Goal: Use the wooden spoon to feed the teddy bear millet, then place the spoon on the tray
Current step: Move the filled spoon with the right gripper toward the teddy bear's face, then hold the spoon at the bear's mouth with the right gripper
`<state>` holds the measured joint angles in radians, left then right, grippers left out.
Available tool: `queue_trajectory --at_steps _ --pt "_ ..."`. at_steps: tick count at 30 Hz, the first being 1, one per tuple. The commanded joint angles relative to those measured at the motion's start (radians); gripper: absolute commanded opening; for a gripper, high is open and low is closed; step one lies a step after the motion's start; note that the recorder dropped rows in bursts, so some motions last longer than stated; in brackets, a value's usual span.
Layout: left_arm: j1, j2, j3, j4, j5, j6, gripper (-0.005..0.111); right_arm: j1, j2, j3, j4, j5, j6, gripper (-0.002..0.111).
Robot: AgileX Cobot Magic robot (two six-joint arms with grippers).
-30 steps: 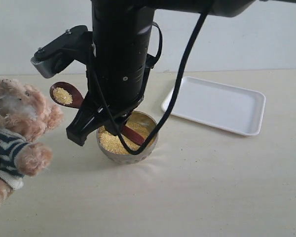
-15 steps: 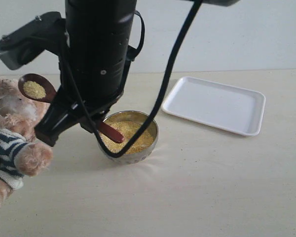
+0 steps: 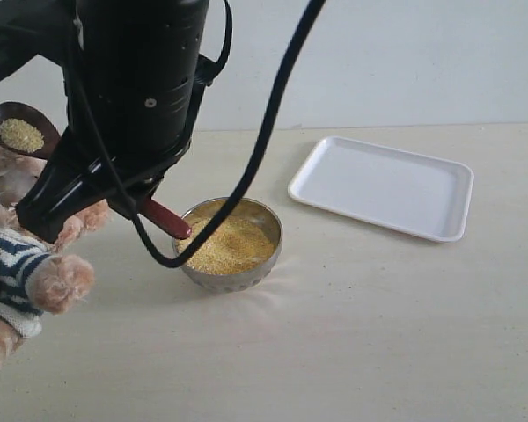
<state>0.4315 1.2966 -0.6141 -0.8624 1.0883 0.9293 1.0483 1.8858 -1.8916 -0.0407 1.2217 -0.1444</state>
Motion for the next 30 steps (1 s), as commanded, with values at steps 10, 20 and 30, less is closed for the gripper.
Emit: queue_trajectory --at_steps 10,20,30 --pt "0.002 -0.016 0.001 -0.019 0.005 0.006 0.007 0.032 0.093 -0.123 -0.002 -0.001 -0.025 0.003" --pt "0.002 -0.016 0.001 -0.019 0.005 0.006 0.007 0.050 0.137 -0.123 -0.080 -0.001 -0.033 0.003" --pt "0.002 -0.016 0.001 -0.019 0.005 0.006 0.007 0.066 0.180 -0.123 -0.249 -0.001 -0.049 0.003"
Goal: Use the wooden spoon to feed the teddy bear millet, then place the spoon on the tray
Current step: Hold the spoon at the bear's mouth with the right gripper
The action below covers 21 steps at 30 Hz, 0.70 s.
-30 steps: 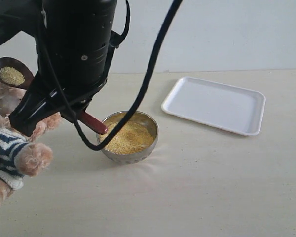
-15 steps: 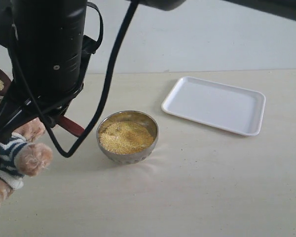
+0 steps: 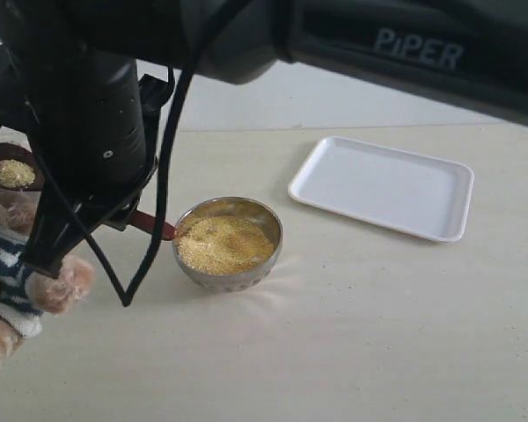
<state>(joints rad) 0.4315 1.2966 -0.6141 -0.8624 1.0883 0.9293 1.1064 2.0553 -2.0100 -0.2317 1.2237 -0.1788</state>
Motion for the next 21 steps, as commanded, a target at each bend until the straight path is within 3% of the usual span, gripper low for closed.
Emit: queue_trajectory --at_steps 1,21 --pt "0.002 -0.016 0.001 -0.019 0.005 0.006 0.007 0.008 0.013 -0.005 -0.063 -0.003 -0.014 0.003" --pt "0.002 -0.016 0.001 -0.019 0.005 0.006 0.007 0.120 0.051 -0.005 -0.429 -0.003 -0.025 0.003"
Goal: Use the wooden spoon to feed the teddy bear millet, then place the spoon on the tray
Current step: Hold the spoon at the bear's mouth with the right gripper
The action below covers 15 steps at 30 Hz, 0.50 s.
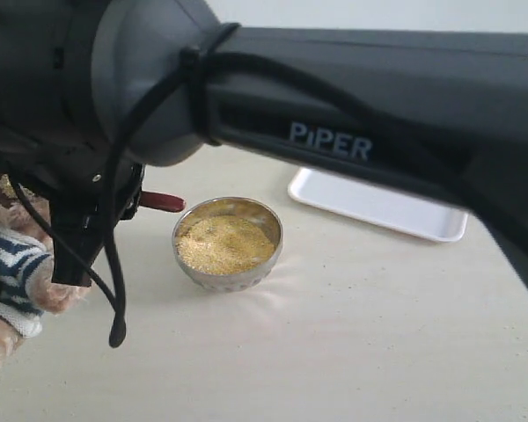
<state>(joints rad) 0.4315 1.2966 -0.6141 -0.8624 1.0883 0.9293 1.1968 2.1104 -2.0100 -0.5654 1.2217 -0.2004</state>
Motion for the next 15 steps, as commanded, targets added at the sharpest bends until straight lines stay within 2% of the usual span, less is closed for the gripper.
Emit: queue_trajectory --at_steps 1,7,15 --pt "0.002 -0.016 0.001 -0.019 0.005 0.006 0.007 0.034 -0.004 -0.005 -0.111 -0.001 -0.001 0.003" --pt "0.002 -0.016 0.001 -0.019 0.005 0.006 0.007 0.079 -0.004 -0.005 -0.207 -0.001 0.011 0.003" --pt "0.002 -0.016 0.001 -0.019 0.005 0.006 0.007 0.091 0.013 -0.003 -0.261 -0.001 0.035 0.003"
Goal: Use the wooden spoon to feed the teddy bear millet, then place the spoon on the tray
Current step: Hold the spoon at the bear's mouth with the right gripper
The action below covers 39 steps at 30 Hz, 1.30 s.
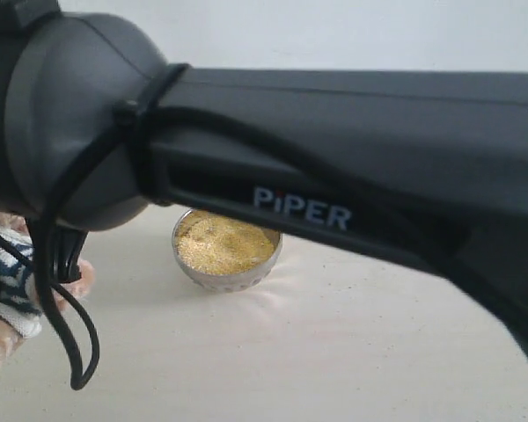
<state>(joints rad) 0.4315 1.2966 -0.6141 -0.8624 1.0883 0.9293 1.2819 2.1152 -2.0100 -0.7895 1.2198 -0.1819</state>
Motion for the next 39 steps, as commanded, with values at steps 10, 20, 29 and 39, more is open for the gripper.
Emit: queue_trajectory --at_steps 10,20,29,39 --pt "0.002 -0.016 0.001 -0.019 0.005 0.006 0.007 0.006 0.059 -0.003 -0.135 0.001 0.070 0.003" --pt "0.002 -0.016 0.001 -0.019 0.005 0.006 0.007 0.006 0.061 -0.003 -0.253 0.001 0.157 0.003" --pt "0.002 -0.016 0.001 -0.019 0.005 0.006 0.007 0.036 0.071 -0.003 -0.268 0.001 0.202 0.003" --pt "0.002 -0.016 0.001 -0.019 0.005 0.006 0.007 0.050 0.053 0.107 -0.291 0.001 0.228 0.003"
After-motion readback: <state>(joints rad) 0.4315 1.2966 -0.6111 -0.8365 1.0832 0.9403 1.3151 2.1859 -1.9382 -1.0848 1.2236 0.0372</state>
